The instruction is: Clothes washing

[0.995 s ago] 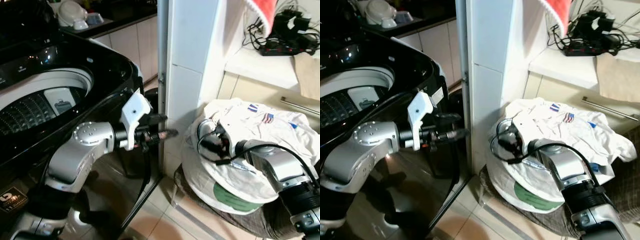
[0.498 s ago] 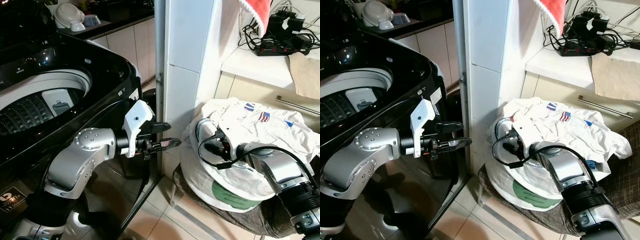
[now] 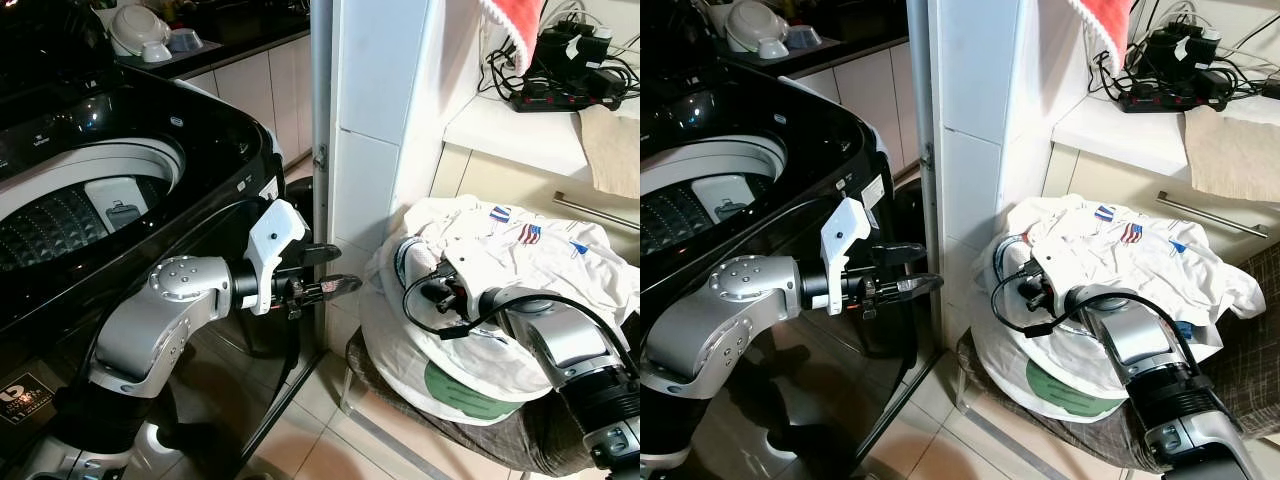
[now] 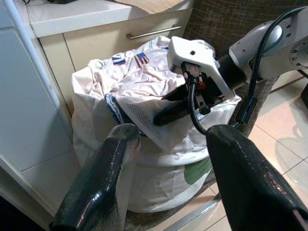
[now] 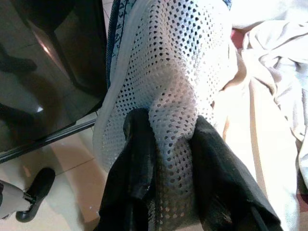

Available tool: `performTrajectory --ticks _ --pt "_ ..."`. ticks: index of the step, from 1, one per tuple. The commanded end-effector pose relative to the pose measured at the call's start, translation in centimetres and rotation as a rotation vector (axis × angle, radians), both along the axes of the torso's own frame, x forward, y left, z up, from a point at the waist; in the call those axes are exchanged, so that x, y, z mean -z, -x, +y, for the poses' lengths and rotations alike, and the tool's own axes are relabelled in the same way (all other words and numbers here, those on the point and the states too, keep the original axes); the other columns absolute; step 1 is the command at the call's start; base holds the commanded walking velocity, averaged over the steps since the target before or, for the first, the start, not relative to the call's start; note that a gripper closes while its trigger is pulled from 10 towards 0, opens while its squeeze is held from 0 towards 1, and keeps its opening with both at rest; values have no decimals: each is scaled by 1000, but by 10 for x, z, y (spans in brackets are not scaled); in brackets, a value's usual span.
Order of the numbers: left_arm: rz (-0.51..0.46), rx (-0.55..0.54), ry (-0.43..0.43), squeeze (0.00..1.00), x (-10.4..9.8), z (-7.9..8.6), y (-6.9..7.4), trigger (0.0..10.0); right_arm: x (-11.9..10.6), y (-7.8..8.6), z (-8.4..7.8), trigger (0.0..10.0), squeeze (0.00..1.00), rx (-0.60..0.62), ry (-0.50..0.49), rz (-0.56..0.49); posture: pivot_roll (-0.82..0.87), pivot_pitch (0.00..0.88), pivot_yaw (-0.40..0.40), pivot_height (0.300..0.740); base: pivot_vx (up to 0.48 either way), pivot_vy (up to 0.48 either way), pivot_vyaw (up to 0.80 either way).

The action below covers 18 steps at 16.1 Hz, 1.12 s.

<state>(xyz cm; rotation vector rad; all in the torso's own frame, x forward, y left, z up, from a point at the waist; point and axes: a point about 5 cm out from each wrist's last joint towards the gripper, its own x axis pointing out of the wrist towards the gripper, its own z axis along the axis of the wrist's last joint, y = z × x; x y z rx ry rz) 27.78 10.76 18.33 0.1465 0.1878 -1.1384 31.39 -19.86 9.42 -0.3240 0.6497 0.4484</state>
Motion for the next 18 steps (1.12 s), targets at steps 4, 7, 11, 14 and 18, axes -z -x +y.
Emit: performTrajectory --ticks 4,7,11,14,18 --pt "-28 -21 6 0 -7 2 -2 10000 -11 -5 -8 0 0 36 -28 -26 -23 0 33 740 0 0 0" --pt "-49 -42 5 0 -10 4 -5 10000 -42 -6 -15 0 0 50 -126 -95 -25 0 34 740 0 0 0" --pt "-53 -41 2 0 -10 3 -6 10000 -74 -1 -19 0 0 2 -181 -148 -36 0 42 740 0 0 0" --pt "-55 -32 -3 0 -8 1 -6 10000 -65 3 -22 0 0 14 -114 -108 -37 0 41 740 0 0 0" --pt "-54 -29 -9 0 -7 0 -6 10000 -58 7 -19 10000 1000 -11 -107 -78 -36 0 40 740 0 0 0"
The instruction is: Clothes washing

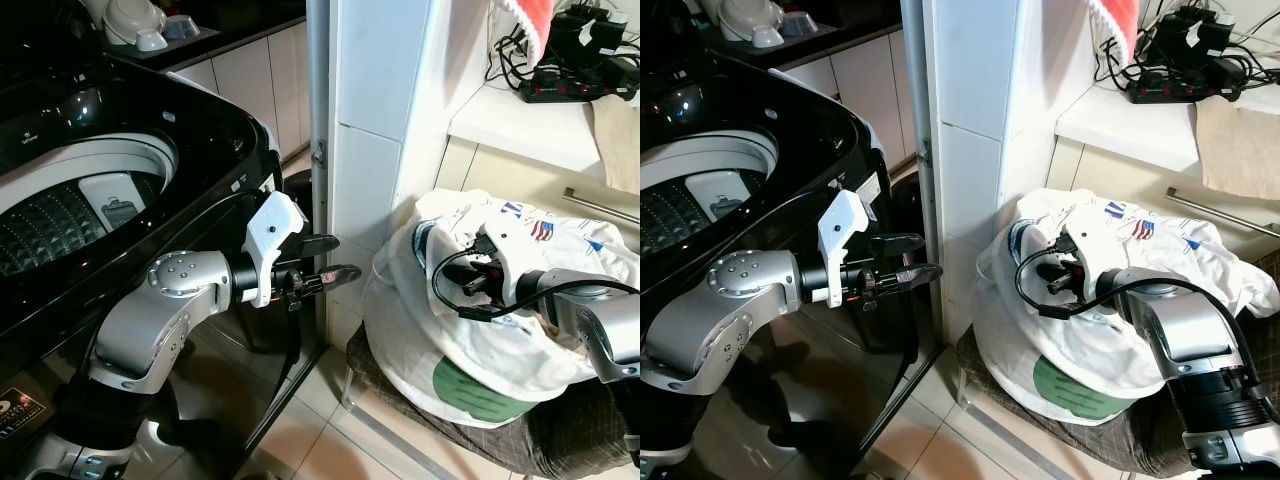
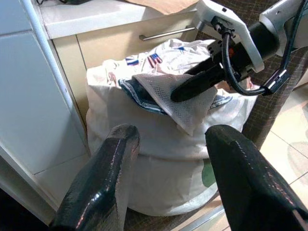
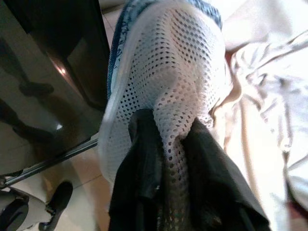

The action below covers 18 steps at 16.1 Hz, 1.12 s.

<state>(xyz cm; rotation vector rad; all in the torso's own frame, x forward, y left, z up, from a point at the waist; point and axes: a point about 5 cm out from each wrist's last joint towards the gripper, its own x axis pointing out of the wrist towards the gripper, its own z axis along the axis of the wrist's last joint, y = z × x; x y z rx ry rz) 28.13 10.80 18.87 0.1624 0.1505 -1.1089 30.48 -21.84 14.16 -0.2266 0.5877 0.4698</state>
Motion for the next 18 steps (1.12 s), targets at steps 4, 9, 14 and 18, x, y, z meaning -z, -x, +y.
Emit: performTrajectory --ticks 4,9,14,18 --pt "-18 -7 -14 0 -2 1 -3 10000 -10 -3 2 10000 1000 -15 12 -45 -34 0 39 740 0 0 0" --pt "-22 -8 -12 0 -3 1 -4 10000 -10 -2 1 0 0 4 -22 -28 -36 0 40 740 0 0 0" --pt "-25 -10 -12 0 -3 0 -5 10000 -5 -2 0 0 0 25 -50 -8 -34 0 40 740 0 0 0" --pt "-33 -18 -6 0 -4 0 -5 10000 -10 -4 1 0 0 50 -129 -29 -34 0 40 740 0 0 0"
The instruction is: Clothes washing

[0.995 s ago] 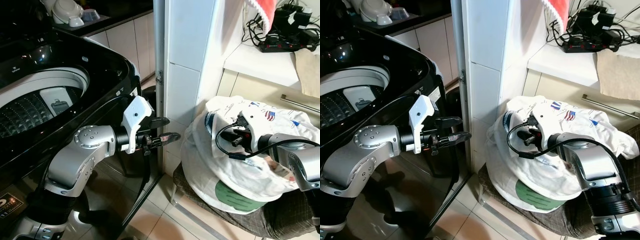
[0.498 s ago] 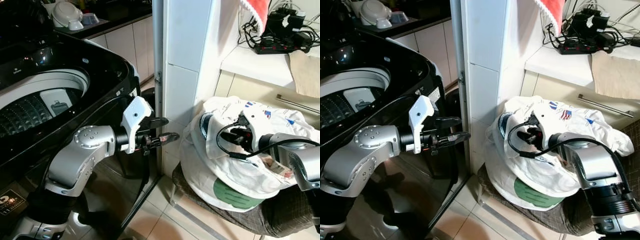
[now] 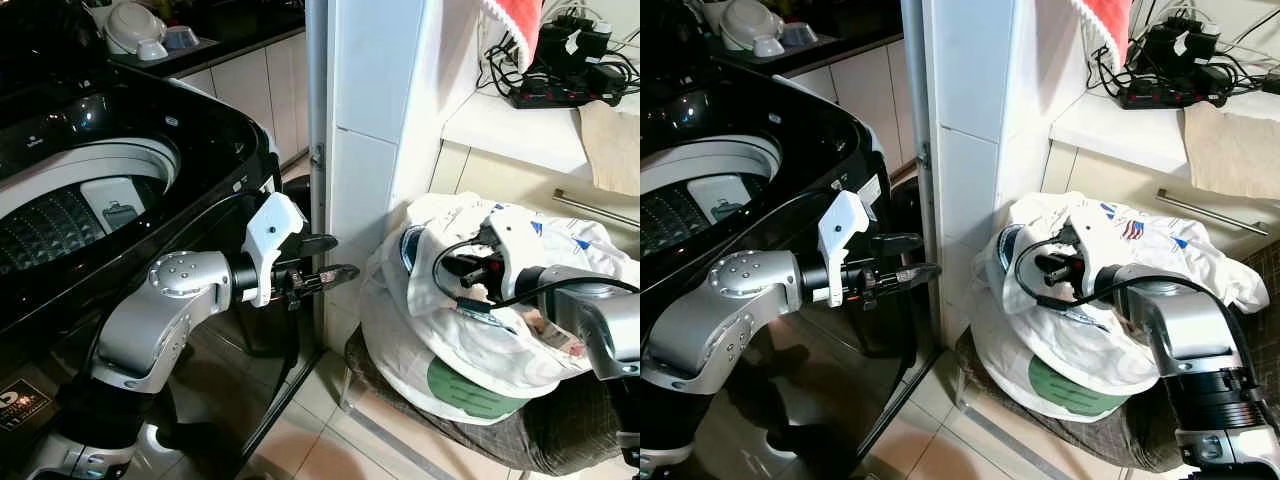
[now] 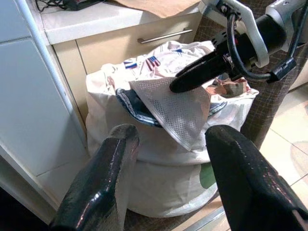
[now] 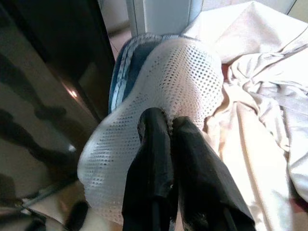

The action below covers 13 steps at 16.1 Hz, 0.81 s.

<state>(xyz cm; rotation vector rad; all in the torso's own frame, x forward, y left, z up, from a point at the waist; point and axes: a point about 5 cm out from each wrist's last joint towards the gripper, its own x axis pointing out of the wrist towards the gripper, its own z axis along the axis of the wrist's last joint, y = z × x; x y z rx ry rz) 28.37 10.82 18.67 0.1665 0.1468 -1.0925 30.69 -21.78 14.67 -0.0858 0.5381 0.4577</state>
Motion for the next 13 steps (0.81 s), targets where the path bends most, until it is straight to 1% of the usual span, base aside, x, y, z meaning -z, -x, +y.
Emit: performTrajectory --ticks 1,3,4,5,6,7,8,9,10,11,12,13 --pt "-37 -19 10 0 -8 0 -5 10000 -15 -4 0 0 0 15 -69 -44 -35 0 40 740 0 0 0" --pt "-57 -40 33 0 -12 0 -8 10000 -32 -7 -3 0 0 40 -187 -107 -37 0 40 740 0 0 0" --pt "-74 -65 61 0 -17 -1 -11 10000 -46 -8 -5 0 0 41 -258 -162 -39 0 41 740 0 0 0" --pt "-102 -95 95 0 -23 -3 -15 10000 -63 -7 -5 0 0 33 -336 -224 -40 0 42 740 0 0 0" --pt "-139 -122 158 0 -31 -7 -19 10000 -91 -6 0 0 0 -4 -465 -317 -45 0 44 740 0 0 0" --pt "-168 -141 225 0 -40 -13 -22 10000 -112 -4 5 0 0 -43 -553 -379 -51 0 45 740 0 0 0" --pt "-178 -147 253 0 -43 -16 -22 10000 -119 -4 7 0 0 -58 -579 -397 -51 0 45 740 0 0 0" --pt "-194 -158 370 1000 -57 -28 -25 10000 -145 -1 16 0 0 -119 -678 -465 -54 0 39 740 0 0 0" --pt "-191 -156 414 1000 -61 -34 -25 10000 -154 1 20 0 0 -142 -716 -484 -54 0 39 740 0 0 0" --pt "-192 -148 425 1000 -62 -37 -25 10000 -158 1 22 0 0 -155 -736 -491 -57 0 35 740 0 0 0" --pt "-200 -132 456 1000 -66 -47 -25 10000 -171 4 34 0 0 -201 -780 -505 -57 0 32 740 0 0 0" --pt "-198 -125 472 1000 -67 -50 -25 10000 -174 4 37 0 0 -216 -787 -504 -61 0 27 740 0 0 0"
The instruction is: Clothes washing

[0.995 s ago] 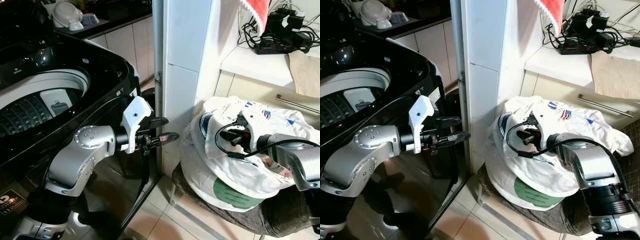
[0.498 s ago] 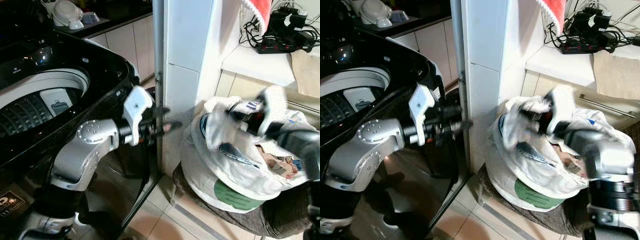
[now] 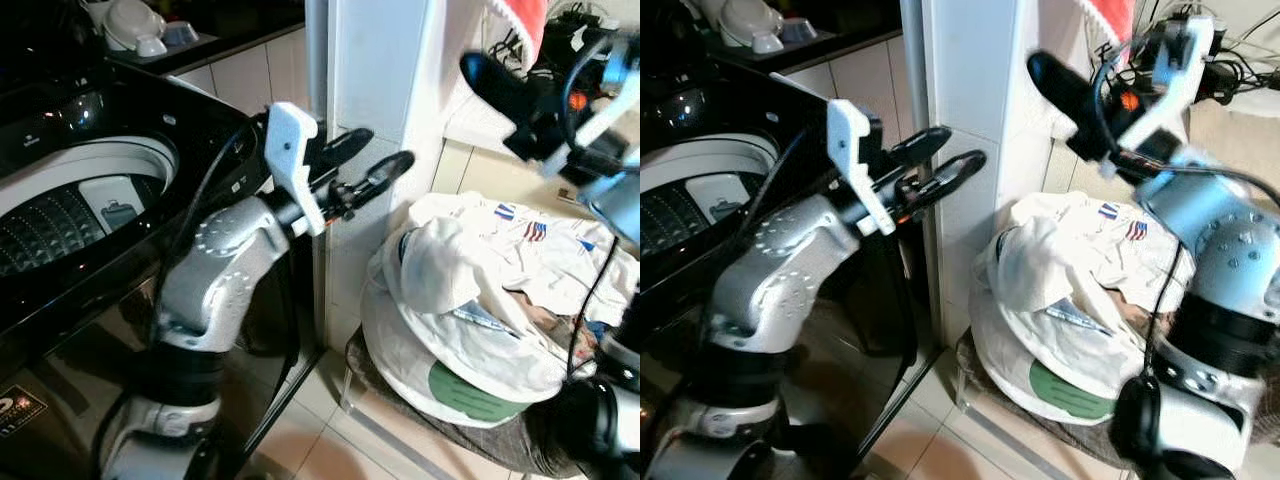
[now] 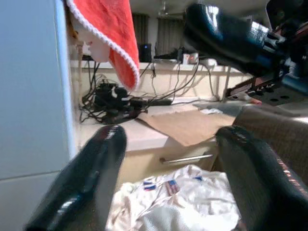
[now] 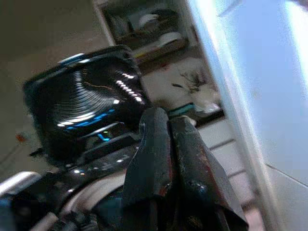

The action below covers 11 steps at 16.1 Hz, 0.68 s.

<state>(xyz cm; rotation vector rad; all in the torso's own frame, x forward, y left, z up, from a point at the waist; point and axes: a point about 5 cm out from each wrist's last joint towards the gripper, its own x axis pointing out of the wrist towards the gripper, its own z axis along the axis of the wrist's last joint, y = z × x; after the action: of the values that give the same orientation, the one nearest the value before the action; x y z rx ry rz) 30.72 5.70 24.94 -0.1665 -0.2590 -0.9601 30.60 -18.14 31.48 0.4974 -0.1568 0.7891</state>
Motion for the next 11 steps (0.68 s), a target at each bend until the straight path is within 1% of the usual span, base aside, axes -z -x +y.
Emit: performTrajectory --ticks 1,2,3,4,5,6,7,8,10,11 --pt "-24 -1 -6 1000 -5 -4 -2 10000 -6 4 5 0 0 -13 53 -11 -60 0 25 740 0 0 0" --pt "-31 -28 -29 1000 -3 -6 -3 10000 6 2 5 0 0 38 192 32 -68 0 27 740 0 0 0" --pt "-29 -53 -56 1000 2 -1 -5 10000 27 -5 -3 1216 0 166 389 103 -68 0 27 740 0 0 0" --pt "-20 -81 -105 769 9 8 -7 10000 51 -10 -13 10000 651 260 562 179 -68 0 27 740 0 0 0" --pt "-22 -101 -195 47 20 17 -8 10000 75 -12 -23 10000 1000 314 681 265 -73 0 27 740 0 0 0" --pt "-12 -97 -288 0 30 25 -7 10000 89 -12 -29 10000 1000 340 676 325 -68 0 24 740 0 0 0" --pt "-4 -85 -350 0 37 32 -5 10000 97 -13 -34 10000 1000 364 650 362 -65 0 23 740 0 0 0" --pt "6 -81 -368 0 40 35 -4 10000 101 -14 -37 10000 1000 376 643 377 -65 0 23 740 0 0 0" --pt "28 -85 -418 0 47 43 -4 10000 115 -17 -46 10000 1000 397 634 429 -63 0 28 740 0 0 0" --pt "38 -79 -446 0 51 46 -3 10000 127 -20 -50 10000 1000 408 643 462 -62 0 30 740 0 0 0"
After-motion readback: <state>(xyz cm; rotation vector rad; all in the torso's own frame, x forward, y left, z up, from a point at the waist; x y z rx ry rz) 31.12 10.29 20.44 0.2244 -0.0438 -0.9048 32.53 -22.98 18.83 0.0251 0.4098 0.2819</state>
